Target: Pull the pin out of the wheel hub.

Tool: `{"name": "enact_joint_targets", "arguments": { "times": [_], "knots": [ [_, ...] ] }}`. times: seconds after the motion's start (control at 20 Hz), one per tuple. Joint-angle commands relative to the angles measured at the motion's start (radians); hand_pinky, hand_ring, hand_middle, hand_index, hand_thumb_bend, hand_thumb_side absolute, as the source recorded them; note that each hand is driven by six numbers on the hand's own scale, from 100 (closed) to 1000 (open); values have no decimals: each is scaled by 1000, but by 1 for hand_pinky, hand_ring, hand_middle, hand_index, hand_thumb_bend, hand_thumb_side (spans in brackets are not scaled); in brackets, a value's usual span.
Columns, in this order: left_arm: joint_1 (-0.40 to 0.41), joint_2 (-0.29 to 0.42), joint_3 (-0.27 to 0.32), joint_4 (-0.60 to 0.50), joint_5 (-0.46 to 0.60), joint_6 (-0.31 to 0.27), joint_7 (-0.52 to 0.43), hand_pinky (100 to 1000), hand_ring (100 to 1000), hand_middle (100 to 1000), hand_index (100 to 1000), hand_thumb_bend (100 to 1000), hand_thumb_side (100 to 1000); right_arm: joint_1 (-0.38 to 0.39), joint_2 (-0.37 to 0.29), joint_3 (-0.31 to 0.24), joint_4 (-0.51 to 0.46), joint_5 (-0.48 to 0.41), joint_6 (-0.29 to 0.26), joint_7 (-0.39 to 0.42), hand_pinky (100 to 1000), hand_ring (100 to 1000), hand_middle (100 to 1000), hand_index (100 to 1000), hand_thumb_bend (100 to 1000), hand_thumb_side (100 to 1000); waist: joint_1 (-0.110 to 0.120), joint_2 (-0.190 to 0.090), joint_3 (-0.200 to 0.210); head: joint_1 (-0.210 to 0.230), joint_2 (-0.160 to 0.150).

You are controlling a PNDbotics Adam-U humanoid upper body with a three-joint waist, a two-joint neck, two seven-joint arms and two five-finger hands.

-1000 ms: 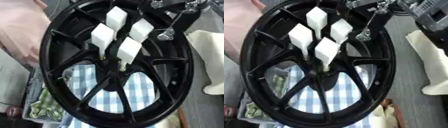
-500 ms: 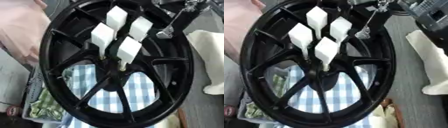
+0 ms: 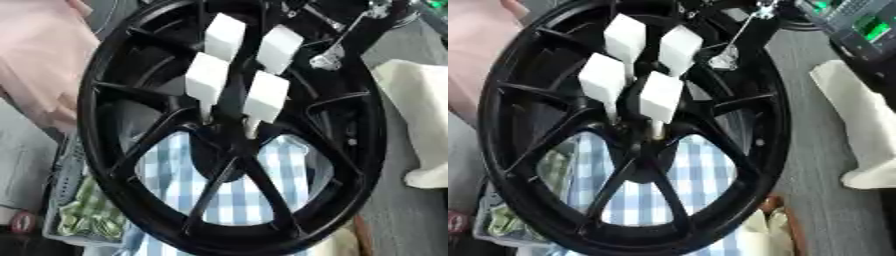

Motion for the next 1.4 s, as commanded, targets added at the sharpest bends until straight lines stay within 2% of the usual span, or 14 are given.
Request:
{"name": "enact_joint_targets", "arguments": {
  "times": [0.05, 0.3, 0.45, 0.6, 0.75, 0.85, 1.1, 1.25, 1.4],
  "knots": [
    [-6, 32, 15, -5, 3, -2, 4, 753, 810, 791, 835, 496, 705, -30, -30, -40, -5, -48, 18, -19, 773, 660, 282, 404, 100, 100, 6, -34, -4, 4, 4],
    [-3, 37, 17, -2, 2, -3, 7, 753, 810, 791, 835, 495, 704, -41, -42, -75, -9, -89, 35, -26, 773, 658, 280, 402, 100, 100, 6, -40, -10, 9, 7],
    [7, 46, 22, 1, 0, -6, 10, 753, 810, 791, 836, 494, 704, -33, -79, -152, -6, -126, 42, -62, 769, 646, 270, 394, 100, 100, 6, -48, -28, 25, 14],
    [13, 51, 25, 4, 0, -8, 13, 753, 811, 791, 836, 493, 705, 15, -136, -226, -7, -159, 48, -100, 767, 644, 270, 397, 100, 100, 6, -53, -44, 37, 16],
    [18, 56, 29, 6, -1, -10, 16, 753, 811, 791, 836, 493, 704, 112, -209, -312, -8, -179, 48, -148, 767, 645, 272, 401, 100, 100, 8, -54, -55, 44, 18],
    [24, 59, 34, 7, -2, -12, 20, 753, 811, 791, 837, 493, 705, 201, -254, -392, 12, -183, 51, -205, 771, 651, 276, 407, 100, 100, 11, -54, -66, 54, 19],
    [50, 71, 49, 5, -9, -22, 34, 753, 811, 791, 837, 493, 704, 419, -313, -578, 143, -115, 64, -373, 777, 659, 288, 418, 100, 100, 24, -55, -86, 79, 20],
    [65, 76, 55, 5, -14, -26, 40, 753, 811, 791, 837, 492, 704, 510, -314, -642, 230, -63, 73, -449, 778, 665, 300, 431, 100, 100, 33, -56, -95, 92, 21],
    [74, 78, 60, 6, -16, -29, 46, 754, 811, 791, 837, 492, 703, 577, -309, -680, 307, 6, 93, -503, 783, 681, 321, 448, 115, 100, 40, -58, -102, 99, 22]
  ]
}}
